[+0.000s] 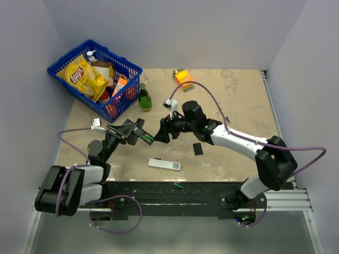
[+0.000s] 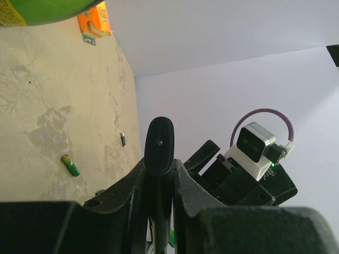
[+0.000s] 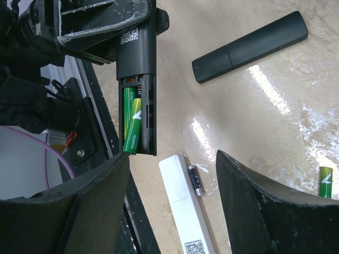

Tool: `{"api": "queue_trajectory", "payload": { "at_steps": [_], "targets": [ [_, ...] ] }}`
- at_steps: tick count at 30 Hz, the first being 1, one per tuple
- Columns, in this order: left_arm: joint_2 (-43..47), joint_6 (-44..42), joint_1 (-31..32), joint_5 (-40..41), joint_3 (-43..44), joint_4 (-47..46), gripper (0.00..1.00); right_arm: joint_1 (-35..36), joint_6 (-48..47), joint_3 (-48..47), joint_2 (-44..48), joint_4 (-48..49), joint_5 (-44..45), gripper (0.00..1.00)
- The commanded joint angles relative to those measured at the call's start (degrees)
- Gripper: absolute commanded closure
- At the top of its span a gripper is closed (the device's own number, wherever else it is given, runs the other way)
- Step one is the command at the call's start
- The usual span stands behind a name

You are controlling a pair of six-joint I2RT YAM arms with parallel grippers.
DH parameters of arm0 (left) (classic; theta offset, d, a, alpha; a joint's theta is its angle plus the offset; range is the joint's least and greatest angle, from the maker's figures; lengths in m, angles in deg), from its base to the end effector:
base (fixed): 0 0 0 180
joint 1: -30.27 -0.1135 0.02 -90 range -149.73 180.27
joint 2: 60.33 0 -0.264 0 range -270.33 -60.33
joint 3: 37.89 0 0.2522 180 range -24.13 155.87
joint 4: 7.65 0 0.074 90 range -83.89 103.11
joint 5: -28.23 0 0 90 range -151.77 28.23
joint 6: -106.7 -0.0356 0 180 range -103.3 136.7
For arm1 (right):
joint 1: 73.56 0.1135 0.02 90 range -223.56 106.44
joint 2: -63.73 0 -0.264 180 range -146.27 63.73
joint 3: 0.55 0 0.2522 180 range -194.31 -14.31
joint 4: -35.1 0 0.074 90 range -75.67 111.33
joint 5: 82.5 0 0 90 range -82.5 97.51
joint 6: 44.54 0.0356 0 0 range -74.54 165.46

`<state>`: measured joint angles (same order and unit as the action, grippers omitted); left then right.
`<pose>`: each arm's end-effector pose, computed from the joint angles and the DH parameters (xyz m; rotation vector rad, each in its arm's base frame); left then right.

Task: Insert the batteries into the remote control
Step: Load the battery into the remote control.

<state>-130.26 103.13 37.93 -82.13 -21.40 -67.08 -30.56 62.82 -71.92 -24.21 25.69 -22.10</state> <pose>0.1831 -0.0371 0.1701 -0.7961 1.4905 -1.5495 0.2415 0.2492 0.2594 -0.8195 2.0082 1.1612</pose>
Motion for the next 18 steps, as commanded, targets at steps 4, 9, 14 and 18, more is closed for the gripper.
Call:
{"api": "queue_trajectory", "payload": {
  "at_steps": [4,9,14,18],
  "targets": [
    [1.2,1.1,0.4,-0.3,-10.2,-35.4,1.00,-0.3,0.6,-0.1,0.3,2.7,-2.0,0.32],
    [1.4,1.2,0.7,-0.3,-10.2,-35.4,1.00,-0.4,0.6,-0.4,0.1,2.7,-2.1,0.34],
    [1.7,1.2,0.7,-0.2,-10.0,-35.4,1.00,-0.3,0.7,-0.6,-0.1,2.7,-2.5,0.35],
    [1.9,1.2,0.7,-0.2,-10.1,-35.4,1.00,-0.4,0.2,-0.5,0.6,2.1,-2.3,0.35]
  ]
}}
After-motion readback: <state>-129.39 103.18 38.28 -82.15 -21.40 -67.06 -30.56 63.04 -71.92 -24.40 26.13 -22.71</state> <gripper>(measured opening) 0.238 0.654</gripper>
